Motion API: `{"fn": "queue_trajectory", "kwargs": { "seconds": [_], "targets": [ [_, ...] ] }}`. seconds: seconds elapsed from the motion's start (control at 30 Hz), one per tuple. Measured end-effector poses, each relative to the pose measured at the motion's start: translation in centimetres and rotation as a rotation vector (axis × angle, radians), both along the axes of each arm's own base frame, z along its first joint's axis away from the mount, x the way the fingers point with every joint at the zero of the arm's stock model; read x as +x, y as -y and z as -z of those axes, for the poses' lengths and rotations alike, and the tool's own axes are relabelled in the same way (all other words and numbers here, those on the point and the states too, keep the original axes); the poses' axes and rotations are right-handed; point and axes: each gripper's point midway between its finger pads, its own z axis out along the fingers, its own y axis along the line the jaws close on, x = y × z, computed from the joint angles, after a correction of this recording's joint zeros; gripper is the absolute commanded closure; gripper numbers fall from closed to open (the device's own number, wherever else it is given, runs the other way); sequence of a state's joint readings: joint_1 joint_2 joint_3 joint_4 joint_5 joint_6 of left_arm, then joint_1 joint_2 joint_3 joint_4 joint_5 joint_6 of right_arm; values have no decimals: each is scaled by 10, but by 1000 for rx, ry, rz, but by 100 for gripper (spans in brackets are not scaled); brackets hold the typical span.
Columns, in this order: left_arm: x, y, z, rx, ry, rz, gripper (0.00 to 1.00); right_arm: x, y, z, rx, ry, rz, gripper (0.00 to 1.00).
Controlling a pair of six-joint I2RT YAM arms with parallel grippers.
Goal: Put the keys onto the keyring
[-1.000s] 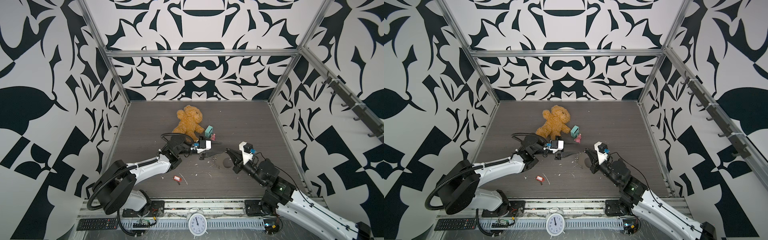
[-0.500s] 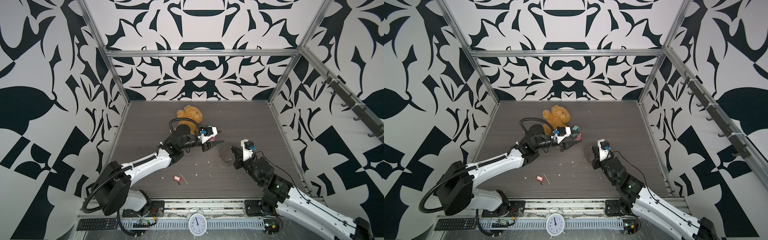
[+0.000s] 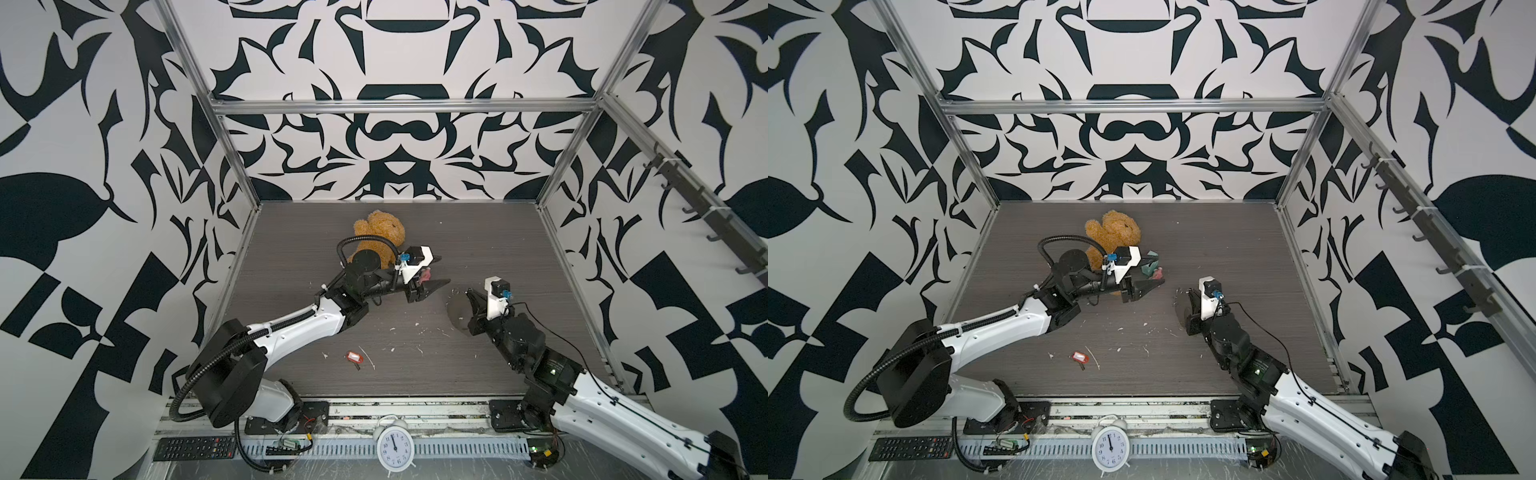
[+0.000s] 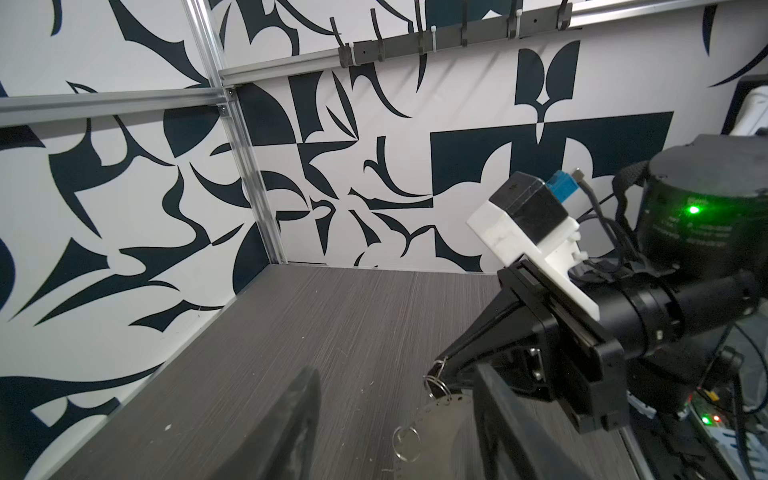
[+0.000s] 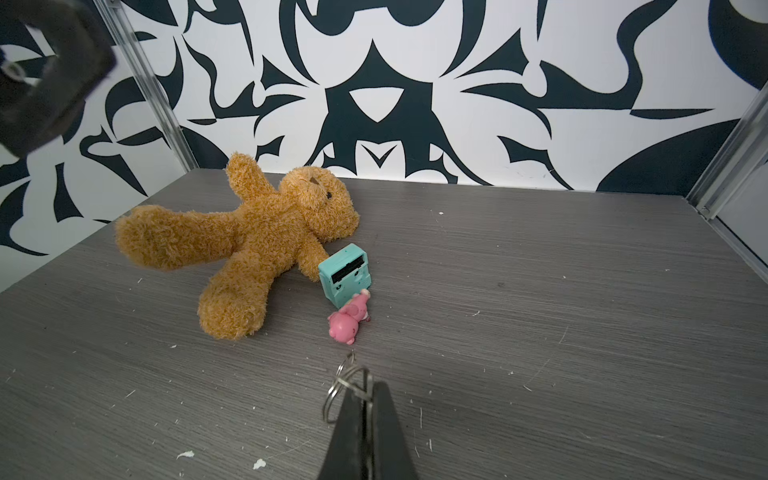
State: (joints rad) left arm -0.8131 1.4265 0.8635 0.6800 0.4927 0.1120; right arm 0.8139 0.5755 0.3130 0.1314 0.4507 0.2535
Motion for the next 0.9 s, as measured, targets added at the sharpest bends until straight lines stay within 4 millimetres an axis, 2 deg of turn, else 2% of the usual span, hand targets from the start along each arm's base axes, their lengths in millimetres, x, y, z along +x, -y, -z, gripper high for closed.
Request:
{"fn": "queue_trajectory", "kwargs": {
  "seconds": [0.13,0.27,0.53,0.9],
  "targets": [
    [1,6,1,55,8,22,45,1,1,0,8,-3,8,100],
    [6,12,-1,99,21,26,46,1,1,0,11,-4,10,100],
    [1,21,29,215,-12,77,48,1,0,-4,36,6,11,100],
    [-14,39,50,336,1,155,52,-1,0,-11,65,21,3,100]
  ]
}}
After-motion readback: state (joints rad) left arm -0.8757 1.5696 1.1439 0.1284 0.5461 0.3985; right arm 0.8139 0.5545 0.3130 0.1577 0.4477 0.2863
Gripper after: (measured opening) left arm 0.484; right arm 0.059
